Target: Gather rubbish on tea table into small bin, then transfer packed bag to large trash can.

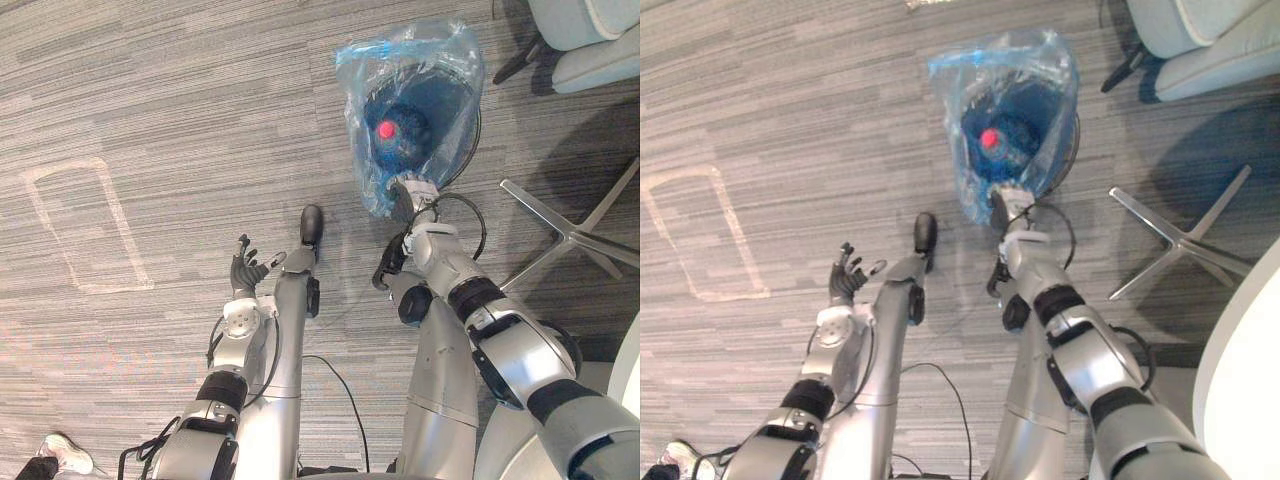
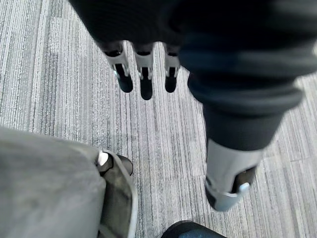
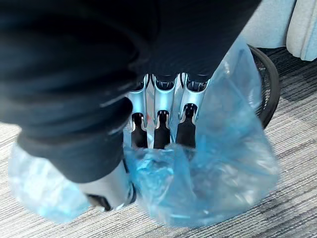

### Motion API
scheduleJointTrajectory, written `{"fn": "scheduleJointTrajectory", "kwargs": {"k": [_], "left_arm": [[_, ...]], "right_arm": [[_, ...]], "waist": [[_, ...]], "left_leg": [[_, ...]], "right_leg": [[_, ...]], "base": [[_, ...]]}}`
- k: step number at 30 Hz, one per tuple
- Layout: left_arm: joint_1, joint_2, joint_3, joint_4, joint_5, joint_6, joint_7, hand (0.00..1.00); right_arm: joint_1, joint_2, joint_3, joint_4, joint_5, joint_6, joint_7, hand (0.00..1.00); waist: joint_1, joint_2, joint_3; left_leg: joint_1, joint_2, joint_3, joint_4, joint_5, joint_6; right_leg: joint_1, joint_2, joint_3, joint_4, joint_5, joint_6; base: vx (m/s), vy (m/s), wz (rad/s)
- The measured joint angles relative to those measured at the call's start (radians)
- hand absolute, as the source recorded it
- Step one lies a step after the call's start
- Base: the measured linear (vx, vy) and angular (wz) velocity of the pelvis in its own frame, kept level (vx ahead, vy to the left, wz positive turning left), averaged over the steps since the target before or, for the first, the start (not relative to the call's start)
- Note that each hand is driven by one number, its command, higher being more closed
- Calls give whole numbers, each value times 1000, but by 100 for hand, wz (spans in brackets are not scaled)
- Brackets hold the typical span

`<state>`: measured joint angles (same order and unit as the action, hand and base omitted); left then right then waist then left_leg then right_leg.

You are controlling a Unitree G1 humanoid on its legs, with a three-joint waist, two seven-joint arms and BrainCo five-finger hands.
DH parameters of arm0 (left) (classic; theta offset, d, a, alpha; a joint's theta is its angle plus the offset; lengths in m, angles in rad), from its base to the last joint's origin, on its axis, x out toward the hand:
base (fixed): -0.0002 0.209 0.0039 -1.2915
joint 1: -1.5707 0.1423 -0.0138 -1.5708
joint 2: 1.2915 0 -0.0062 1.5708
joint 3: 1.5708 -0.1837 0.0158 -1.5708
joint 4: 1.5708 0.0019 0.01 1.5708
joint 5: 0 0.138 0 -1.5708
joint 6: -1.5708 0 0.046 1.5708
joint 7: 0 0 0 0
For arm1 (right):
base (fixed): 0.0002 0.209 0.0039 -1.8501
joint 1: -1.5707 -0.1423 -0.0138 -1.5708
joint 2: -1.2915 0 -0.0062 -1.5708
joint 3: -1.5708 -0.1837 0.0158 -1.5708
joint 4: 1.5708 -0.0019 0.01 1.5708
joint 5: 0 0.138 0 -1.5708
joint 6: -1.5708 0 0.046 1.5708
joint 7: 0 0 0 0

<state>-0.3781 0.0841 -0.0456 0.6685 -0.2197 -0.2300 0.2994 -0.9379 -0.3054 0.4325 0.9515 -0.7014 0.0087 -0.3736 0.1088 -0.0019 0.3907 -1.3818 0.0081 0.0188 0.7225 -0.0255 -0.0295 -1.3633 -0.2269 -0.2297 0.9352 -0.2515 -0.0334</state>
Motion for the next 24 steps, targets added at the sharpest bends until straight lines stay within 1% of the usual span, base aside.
{"fn": "scheduleJointTrajectory", "kwargs": {"k": [5, 10, 14, 17, 19, 20, 21, 23, 24], "left_arm": [[0, -5, 17, 1, 0, 4, 0, 0], [0, -8, 29, 9, 0, 11, 0, 0], [2, -1, 29, 50, 2, 42, 0, 0], [23, 3, 26, 72, 19, 69, 0, 0], [56, 1, 25, 78, 24, 83, -1, 0], [83, 0, 24, 80, 27, 90, -3, 0], [90, -1, 24, 81, 30, 91, -5, 0], [135, -3, 6, 80, 45, 105, -24, 0], [151, -5, 3, 81, 52, 113, -28, 0]], "right_arm": [[30, -2, -18, -91, 7, -1, -1, 100], [60, 11, -40, -146, 46, 0, -3, 100], [116, 30, -43, -229, 64, -1, -5, 100], [182, 52, -48, -296, 88, -2, -7, 100], [245, 61, -48, -354, 106, -2, -6, 100], [294, 68, -52, -414, 116, -2, -2, 100], [310, 69, -55, -438, 119, -2, 0, 100], [412, 71, -56, -574, 143, -5, 6, 100], [452, 74, -56, -617, 156, -8, 9, 100]], "waist": [[0, 0, 0], [0, 0, 0], [-1, 0, 0], [-2, -1, 0], [-5, -2, 0], [-8, -3, -1], [-8, -3, -1], [-14, -7, -2], [-16, -16, -7]], "left_leg": [[0, 3, 0, 15, -2, 1], [12, 10, -2, 27, -3, 1], [72, 26, -5, 12, -6, -2], [148, 35, 5, -28, -9, 1], [223, 37, 11, -65, -6, -1], [278, 42, 13, -87, -5, -1], [294, 43, 14, -93, -7, -2], [415, 48, 19, -145, -10, -7], [461, 48, 25, -163, -12, -8]], "right_leg": [[5, 2, 0, 2, 0, 0], [27, 8, -5, -1, 1, 0], [94, 30, -12, -39, 14, 1], [165, 38, -13, -81, 28, -3], [238, 43, -16, -120, 37, -3], [294, 52, -17, -150, 43, -1], [312, 55, -17, -160, 44, 0], [437, 69, -19, -224, 52, 13], [479, 70, -17, -244, 53, 14]], "base": [[-63, 12, -4], [-64, 16, -6], [-69, 6, -16], [-61, 1, -14], [-41, 0, -12], [-22, 0, -13], [3, 4, -15], [34, 7, -13], [78, 6, -13]]}}
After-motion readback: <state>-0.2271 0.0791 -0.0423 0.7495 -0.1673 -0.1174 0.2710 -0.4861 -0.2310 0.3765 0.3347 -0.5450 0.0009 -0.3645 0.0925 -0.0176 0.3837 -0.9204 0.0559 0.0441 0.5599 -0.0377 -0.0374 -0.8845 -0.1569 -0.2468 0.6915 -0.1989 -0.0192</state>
